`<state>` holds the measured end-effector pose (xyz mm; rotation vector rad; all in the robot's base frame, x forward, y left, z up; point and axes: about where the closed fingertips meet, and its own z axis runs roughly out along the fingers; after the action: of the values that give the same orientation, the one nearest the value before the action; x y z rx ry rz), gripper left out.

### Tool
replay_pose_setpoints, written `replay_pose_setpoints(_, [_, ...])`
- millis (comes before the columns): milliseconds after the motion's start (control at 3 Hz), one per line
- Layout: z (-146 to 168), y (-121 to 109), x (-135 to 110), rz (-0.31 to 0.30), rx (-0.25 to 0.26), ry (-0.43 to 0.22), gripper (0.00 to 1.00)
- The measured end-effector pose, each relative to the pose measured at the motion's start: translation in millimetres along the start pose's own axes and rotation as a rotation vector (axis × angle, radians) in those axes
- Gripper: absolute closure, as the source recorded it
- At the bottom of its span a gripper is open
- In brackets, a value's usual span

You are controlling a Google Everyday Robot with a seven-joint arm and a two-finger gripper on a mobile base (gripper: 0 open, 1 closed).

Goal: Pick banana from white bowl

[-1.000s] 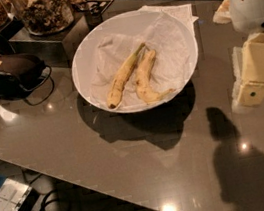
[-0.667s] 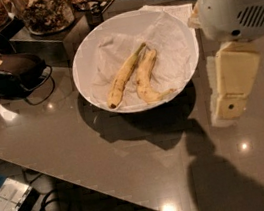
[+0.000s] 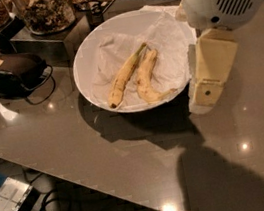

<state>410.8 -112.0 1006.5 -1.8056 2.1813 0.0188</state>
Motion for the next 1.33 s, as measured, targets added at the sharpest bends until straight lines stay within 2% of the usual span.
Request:
replay_pose_setpoints(333, [35.5,-45.6,-45.4,0.067,-0.088,-0.001,0.00])
replay_pose_setpoints(667, [35.6,-49.7,-52.1,0.066,-0.065,-0.031,0.00])
replay_pose_setpoints(1000, [48.7,-61.9,-42.5,0.170,-0.089,-0.075,0.00])
replay_pose_setpoints(1333, [59.2,-74.7,-32.4,0.284,-0.117,-0.099,0.09])
